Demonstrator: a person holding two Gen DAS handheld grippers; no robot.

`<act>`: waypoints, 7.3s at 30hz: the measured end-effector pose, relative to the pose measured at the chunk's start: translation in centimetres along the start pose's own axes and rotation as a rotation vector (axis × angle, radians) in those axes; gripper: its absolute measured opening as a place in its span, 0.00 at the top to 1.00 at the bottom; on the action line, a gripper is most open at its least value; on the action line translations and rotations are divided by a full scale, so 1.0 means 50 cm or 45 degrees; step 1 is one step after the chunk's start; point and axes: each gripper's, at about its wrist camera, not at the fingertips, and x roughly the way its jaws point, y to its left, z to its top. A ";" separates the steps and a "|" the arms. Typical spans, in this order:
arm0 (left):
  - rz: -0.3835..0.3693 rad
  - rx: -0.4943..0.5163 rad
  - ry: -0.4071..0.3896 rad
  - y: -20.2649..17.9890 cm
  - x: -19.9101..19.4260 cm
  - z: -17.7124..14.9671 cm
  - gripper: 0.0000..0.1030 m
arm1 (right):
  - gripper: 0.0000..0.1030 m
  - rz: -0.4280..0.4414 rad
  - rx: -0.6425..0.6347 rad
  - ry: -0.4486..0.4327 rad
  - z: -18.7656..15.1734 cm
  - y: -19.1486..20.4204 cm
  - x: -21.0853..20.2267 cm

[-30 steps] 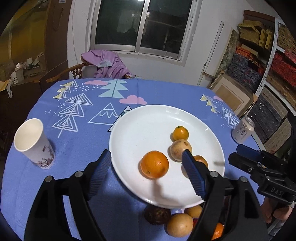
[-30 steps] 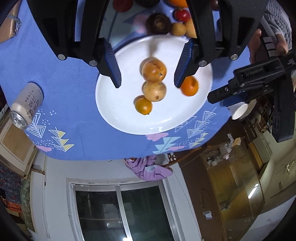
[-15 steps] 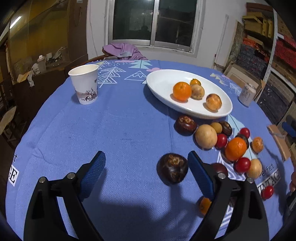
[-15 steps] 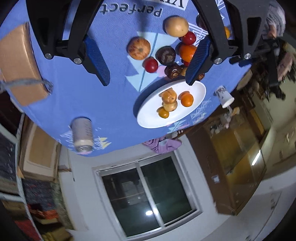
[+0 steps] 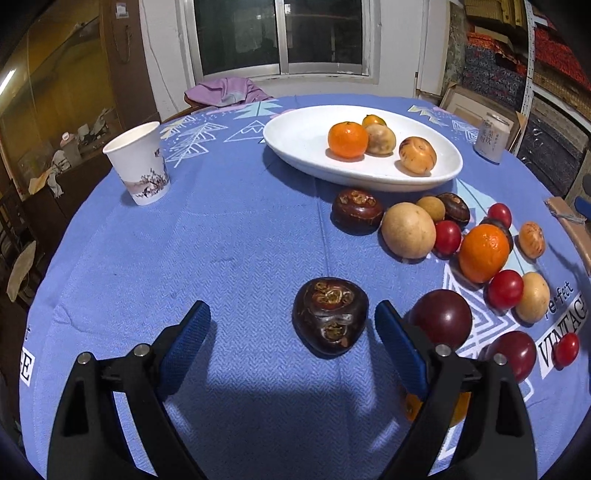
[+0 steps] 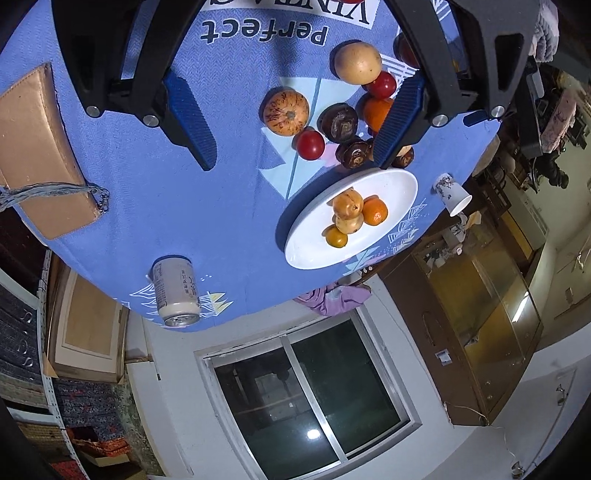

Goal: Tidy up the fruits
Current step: 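Grasp the dark brown mangosteen with the left tool while the right tool grasps the striped pomegranate, then place both held fruits on the white plate and open both tools, then grasp a yellow orange with the left tool while the right tool grasps a red plum, then carry the yellow orange and red plum onto the white plate and open both tools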

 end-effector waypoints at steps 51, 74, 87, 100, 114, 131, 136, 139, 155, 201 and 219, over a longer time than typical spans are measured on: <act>-0.056 -0.043 0.007 0.014 0.014 0.010 0.58 | 0.62 -0.162 -0.285 0.306 -0.065 0.047 0.124; -0.048 -0.185 -0.080 -0.002 0.114 0.319 0.58 | 0.62 -0.027 -0.267 0.176 0.197 0.168 0.287; -0.064 -0.133 -0.006 -0.010 0.235 0.329 0.52 | 0.54 -0.092 -0.239 0.293 0.176 0.123 0.429; -0.040 -0.175 -0.173 0.006 0.071 0.317 0.17 | 0.34 0.019 -0.219 0.111 0.212 0.178 0.258; 0.019 0.211 -0.237 -0.092 -0.121 -0.044 0.11 | 0.19 -0.051 -0.126 0.061 0.006 0.050 0.041; -0.123 0.291 -0.045 -0.119 -0.074 -0.065 0.26 | 0.15 -0.027 -0.097 0.087 -0.005 0.046 0.042; -0.190 0.282 -0.013 -0.119 -0.068 -0.066 0.45 | 0.15 -0.028 -0.077 0.115 -0.009 0.042 0.047; -0.199 0.286 -0.015 -0.122 -0.068 -0.064 0.45 | 0.15 -0.029 -0.087 0.119 -0.010 0.045 0.050; -0.281 0.271 0.079 -0.124 -0.051 -0.073 0.62 | 0.15 -0.027 -0.083 0.149 -0.016 0.042 0.061; -0.128 -0.044 -0.110 -0.013 -0.084 0.137 0.62 | 0.72 0.071 -0.407 0.168 0.031 0.182 -0.031; -0.121 -0.034 0.023 -0.068 0.138 0.263 0.62 | 0.72 0.032 -0.112 0.319 0.192 0.157 0.412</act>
